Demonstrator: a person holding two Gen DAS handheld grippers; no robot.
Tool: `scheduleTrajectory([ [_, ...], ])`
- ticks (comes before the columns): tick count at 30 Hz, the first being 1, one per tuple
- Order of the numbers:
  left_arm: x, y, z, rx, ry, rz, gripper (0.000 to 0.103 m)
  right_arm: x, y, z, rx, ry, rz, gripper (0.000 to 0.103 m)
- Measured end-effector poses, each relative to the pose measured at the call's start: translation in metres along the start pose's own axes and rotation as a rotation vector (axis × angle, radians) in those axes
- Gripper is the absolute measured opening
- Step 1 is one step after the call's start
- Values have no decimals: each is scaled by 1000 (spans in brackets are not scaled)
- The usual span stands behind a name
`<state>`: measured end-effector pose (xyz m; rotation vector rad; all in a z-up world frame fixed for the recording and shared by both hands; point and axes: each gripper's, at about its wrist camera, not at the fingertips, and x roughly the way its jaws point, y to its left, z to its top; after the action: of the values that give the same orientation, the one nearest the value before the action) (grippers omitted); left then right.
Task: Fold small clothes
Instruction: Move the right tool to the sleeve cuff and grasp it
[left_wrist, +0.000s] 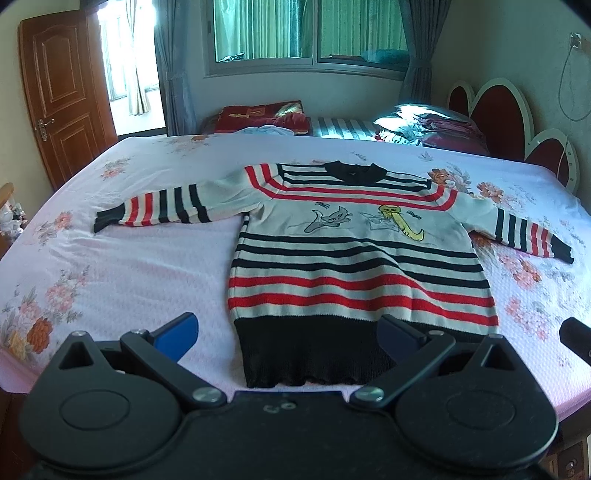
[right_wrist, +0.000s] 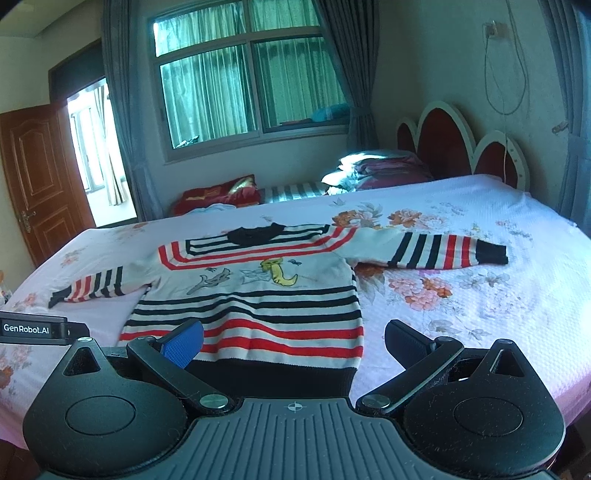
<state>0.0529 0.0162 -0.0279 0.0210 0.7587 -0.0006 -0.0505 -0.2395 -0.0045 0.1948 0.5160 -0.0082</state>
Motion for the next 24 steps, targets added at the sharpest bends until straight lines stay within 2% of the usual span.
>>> scheduleTrajectory([
  [9, 53, 7, 31, 9, -1, -34, 103, 46, -7, 15, 23, 24, -66, 103],
  [15, 92, 11, 60, 57, -6, -40, 102, 82, -4, 30, 43, 16, -113, 103],
  [24, 151, 27, 103, 94, 0, -93, 101, 137, 5, 57, 93, 8, -191, 103],
])
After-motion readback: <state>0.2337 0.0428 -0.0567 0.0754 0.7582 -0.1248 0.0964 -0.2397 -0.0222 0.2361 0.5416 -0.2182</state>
